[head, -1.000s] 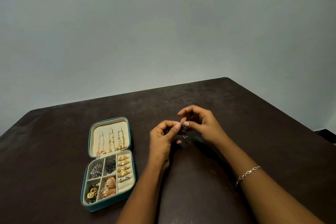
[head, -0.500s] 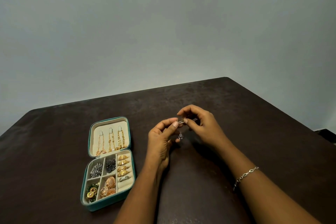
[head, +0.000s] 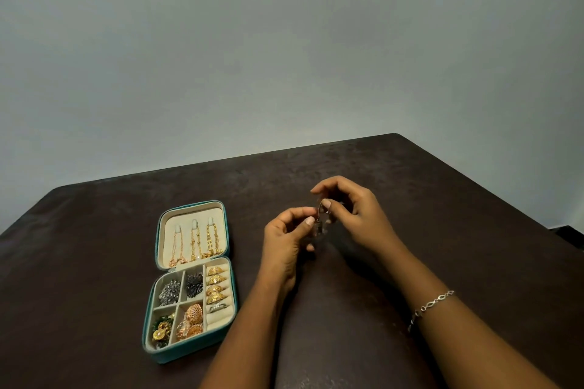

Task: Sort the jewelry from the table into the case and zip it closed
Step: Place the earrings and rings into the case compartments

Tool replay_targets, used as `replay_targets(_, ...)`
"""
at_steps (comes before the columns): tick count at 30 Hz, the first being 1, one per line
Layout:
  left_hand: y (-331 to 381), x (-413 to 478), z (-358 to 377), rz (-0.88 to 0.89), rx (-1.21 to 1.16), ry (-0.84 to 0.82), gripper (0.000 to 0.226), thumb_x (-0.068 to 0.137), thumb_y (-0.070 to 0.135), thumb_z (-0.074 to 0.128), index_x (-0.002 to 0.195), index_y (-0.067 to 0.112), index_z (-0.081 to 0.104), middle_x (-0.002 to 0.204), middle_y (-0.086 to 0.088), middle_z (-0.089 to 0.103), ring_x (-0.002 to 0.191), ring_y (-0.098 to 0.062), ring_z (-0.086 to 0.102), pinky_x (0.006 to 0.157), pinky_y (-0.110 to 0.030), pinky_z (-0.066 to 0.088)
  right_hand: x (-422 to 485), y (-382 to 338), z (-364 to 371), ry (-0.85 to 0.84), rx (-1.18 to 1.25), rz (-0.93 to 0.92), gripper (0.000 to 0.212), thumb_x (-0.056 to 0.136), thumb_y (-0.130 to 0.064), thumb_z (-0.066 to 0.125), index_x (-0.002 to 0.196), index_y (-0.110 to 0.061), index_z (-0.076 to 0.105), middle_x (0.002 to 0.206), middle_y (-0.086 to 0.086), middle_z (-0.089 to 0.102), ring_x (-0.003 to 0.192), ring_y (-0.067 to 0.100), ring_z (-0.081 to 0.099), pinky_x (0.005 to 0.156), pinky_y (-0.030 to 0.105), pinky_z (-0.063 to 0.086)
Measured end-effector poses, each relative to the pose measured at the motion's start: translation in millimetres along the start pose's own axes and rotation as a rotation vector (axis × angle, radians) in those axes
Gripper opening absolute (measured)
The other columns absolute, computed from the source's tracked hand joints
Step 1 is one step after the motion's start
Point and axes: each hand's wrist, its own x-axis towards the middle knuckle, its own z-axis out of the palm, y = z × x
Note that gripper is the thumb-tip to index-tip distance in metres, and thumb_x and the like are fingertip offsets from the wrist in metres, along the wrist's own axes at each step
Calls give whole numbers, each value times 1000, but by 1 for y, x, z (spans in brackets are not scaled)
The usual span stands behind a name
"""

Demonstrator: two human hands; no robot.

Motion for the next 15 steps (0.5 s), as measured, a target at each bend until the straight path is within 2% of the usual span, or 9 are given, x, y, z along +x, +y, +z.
replay_targets(4,0,-1,1,18,25,-42,18,88,2,53,93,12,66,86,-4,71,60,-10,55,45,-18,41,1,-3,-1,38,175,36,28,88,9,48,95,-16,61,83,-1,58,74,13,61,61,24,54)
replay_targets(7,1,-1,0,5,45,-82,16,86,4,57,95,14,66,88,-4,72,61,-10,59,48,-19,44,2,-5,-3,74,284,74,29,88,11,46,94,-14,59,80,3,58,73,11,63,62,25,55)
replay_targets(10,2,-2,0,-17,45,-112,20,81,-2,60,92,13,67,83,-4,71,65,-11,62,51,-20,48,2,-5,-3,108,356,98,27,87,12,46,93,-12,58,79,4,59,71,9,64,63,25,56)
replay_targets(15,2,-2,1,-23,32,-62,15,82,-4,59,87,9,66,76,-6,69,57,-9,60,47,-19,48,2,-4,-5,129,413,119,24,86,12,48,91,-9,59,78,5,59,69,10,63,60,23,55)
